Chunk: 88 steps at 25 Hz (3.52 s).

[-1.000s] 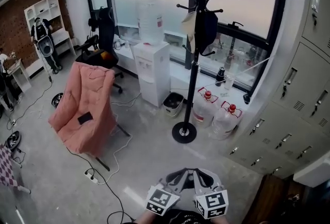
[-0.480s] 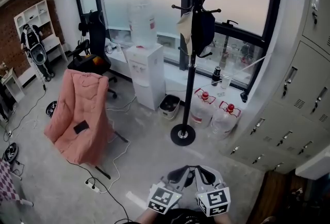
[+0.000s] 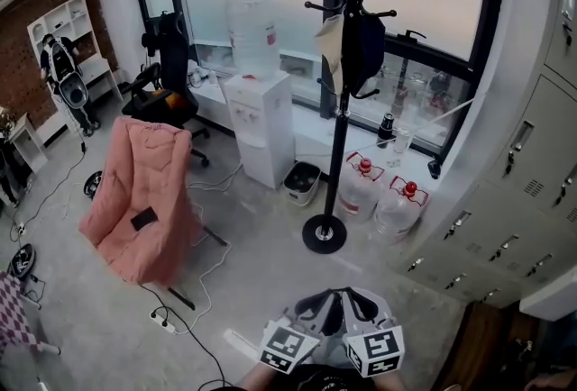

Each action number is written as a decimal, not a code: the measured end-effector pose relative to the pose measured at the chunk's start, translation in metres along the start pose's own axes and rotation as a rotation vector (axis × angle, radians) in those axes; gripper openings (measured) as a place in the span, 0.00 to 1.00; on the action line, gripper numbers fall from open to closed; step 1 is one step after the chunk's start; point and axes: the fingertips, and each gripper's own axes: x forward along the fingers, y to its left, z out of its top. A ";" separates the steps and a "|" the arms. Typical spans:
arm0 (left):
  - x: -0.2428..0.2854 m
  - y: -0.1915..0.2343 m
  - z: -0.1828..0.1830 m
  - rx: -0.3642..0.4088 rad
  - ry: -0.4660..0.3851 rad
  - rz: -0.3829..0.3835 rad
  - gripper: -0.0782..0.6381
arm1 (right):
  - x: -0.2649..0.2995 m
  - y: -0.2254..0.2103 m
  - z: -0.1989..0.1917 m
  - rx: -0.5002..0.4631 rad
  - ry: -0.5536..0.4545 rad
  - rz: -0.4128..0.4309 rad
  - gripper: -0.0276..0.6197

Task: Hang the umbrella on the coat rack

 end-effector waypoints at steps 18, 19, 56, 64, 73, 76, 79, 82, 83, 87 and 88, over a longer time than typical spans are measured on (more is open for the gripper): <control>0.095 0.058 0.032 -0.047 -0.020 0.087 0.12 | 0.079 -0.082 0.029 -0.009 -0.014 0.088 0.05; 0.101 0.061 0.034 -0.051 -0.022 0.094 0.12 | 0.082 -0.086 0.030 -0.009 -0.012 0.093 0.05; 0.230 0.142 0.089 0.013 -0.047 0.242 0.12 | 0.180 -0.195 0.084 -0.128 -0.079 0.246 0.05; 0.234 0.170 0.091 0.009 -0.038 0.189 0.12 | 0.209 -0.192 0.088 -0.122 -0.065 0.217 0.05; 0.249 0.204 0.108 0.049 -0.048 0.130 0.12 | 0.243 -0.199 0.112 -0.116 -0.082 0.155 0.05; 0.256 0.218 0.117 0.062 -0.059 0.113 0.12 | 0.256 -0.203 0.123 -0.122 -0.098 0.134 0.05; 0.262 0.229 0.124 0.073 -0.068 0.098 0.12 | 0.266 -0.206 0.131 -0.122 -0.109 0.113 0.05; 0.264 0.238 0.130 0.062 -0.080 0.069 0.12 | 0.274 -0.207 0.139 -0.127 -0.118 0.093 0.05; 0.265 0.241 0.133 0.045 -0.088 0.055 0.12 | 0.277 -0.208 0.142 -0.127 -0.124 0.087 0.05; 0.269 0.254 0.143 0.046 -0.100 0.030 0.12 | 0.288 -0.208 0.153 -0.130 -0.142 0.067 0.05; 0.271 0.257 0.146 0.062 -0.097 0.025 0.12 | 0.290 -0.210 0.156 -0.125 -0.145 0.055 0.05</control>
